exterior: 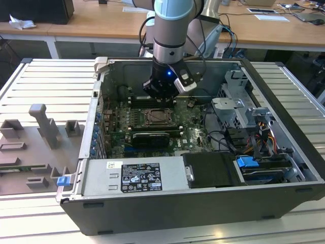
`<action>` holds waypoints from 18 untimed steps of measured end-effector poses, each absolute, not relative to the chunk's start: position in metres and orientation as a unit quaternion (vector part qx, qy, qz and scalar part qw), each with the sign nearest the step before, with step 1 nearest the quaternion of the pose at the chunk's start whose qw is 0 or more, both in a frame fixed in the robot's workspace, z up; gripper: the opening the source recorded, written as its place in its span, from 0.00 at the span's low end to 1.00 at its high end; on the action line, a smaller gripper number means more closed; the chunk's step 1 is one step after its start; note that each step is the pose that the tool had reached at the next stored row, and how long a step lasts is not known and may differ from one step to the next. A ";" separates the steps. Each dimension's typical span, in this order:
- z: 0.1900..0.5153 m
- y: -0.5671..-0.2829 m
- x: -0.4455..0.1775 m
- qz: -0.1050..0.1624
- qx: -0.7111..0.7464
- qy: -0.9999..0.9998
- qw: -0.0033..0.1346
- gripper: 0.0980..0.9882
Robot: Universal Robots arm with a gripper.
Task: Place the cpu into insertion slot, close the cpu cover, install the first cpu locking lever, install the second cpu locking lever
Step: 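Install the second cpu locking lever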
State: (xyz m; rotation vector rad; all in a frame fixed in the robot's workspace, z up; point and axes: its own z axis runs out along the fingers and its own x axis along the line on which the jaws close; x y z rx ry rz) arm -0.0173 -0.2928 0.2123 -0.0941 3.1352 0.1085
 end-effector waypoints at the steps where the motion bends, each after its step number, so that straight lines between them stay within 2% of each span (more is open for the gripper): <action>1: 0.212 -0.293 -0.017 0.035 -0.030 0.999 0.002 0.01; 15: 0.212 -0.301 -0.017 0.035 -0.030 0.999 0.002 0.01; 18: 0.220 -0.301 -0.017 0.035 -0.030 0.999 0.002 0.01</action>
